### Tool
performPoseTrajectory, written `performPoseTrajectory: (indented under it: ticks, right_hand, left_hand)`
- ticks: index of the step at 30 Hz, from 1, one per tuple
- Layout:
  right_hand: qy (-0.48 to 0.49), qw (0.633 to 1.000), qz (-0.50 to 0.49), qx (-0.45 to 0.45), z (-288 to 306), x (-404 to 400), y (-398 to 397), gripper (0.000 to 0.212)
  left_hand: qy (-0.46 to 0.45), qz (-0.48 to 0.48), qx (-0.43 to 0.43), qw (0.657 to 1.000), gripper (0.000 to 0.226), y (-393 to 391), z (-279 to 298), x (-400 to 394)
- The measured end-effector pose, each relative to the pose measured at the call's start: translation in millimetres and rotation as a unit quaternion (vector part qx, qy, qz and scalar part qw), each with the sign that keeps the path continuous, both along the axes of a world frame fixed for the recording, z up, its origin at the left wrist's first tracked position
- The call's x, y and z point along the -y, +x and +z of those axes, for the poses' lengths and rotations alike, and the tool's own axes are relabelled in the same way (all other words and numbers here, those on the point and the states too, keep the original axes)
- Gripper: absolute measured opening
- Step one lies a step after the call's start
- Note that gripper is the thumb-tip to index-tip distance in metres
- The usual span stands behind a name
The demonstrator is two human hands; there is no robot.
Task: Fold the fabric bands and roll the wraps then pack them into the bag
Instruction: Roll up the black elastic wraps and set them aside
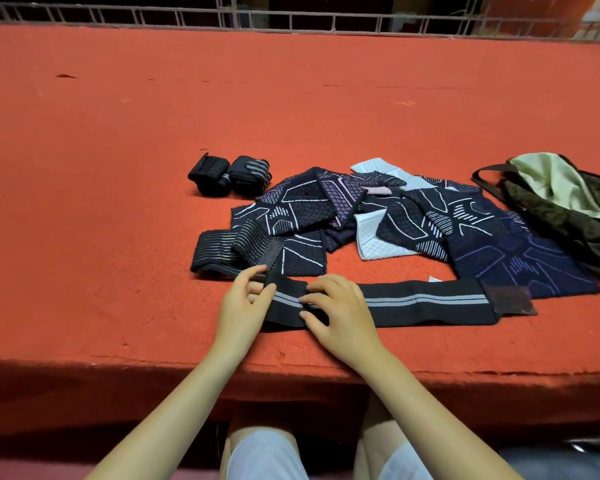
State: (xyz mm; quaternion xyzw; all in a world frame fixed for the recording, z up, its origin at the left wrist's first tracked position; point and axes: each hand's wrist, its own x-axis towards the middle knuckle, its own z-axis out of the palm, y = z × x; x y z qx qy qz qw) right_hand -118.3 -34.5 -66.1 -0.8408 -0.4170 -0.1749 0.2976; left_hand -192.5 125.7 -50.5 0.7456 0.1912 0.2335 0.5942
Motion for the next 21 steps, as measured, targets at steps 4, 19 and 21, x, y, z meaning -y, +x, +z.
performPoseTrajectory:
  ticks: [4,19,21]
  right_hand:
    - [-0.017,1.0,0.008,0.006,1,-1,-2,0.026]
    - [0.061,0.943,-0.01,-0.328,38,13,8,0.034]
    - [0.019,0.963,-0.06,-0.261,39,20,15,0.032]
  left_hand:
    - [-0.049,0.0,0.036,0.998,0.019,-4,1,1]
    - [0.26,-0.037,-0.125,0.957,0.028,13,3,36]
    - [0.298,-0.043,-0.133,0.944,0.032,17,3,41]
